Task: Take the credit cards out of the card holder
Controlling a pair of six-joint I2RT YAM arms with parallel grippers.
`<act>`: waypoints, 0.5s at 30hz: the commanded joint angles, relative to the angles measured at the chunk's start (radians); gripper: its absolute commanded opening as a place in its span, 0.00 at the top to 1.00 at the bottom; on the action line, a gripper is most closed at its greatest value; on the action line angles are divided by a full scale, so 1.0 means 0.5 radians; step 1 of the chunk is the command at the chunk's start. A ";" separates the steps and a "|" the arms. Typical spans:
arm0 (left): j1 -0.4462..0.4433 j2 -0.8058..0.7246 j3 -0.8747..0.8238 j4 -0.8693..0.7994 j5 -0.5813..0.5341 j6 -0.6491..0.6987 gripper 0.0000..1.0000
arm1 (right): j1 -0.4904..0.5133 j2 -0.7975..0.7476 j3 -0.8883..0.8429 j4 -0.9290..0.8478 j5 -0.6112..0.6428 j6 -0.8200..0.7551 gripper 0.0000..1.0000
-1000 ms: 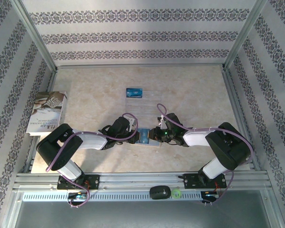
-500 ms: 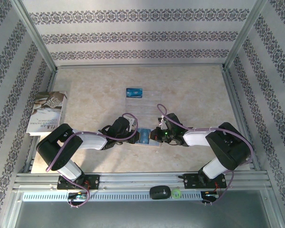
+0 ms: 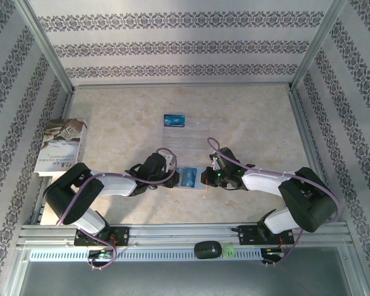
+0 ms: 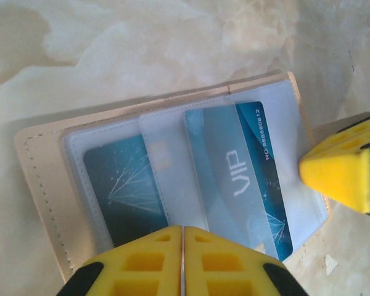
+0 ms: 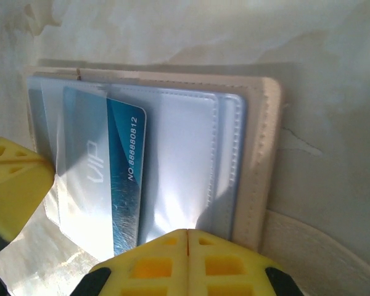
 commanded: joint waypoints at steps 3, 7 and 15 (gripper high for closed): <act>0.027 -0.293 0.004 -0.294 -0.088 0.066 0.84 | 0.006 -0.121 0.112 -0.125 0.027 -0.153 0.83; 0.016 -0.350 0.093 -0.318 -0.020 0.116 0.84 | 0.021 -0.140 0.165 -0.090 -0.056 -0.189 0.77; -0.035 0.058 0.262 0.023 0.134 0.030 0.89 | 0.040 0.020 0.205 0.041 -0.123 -0.082 0.76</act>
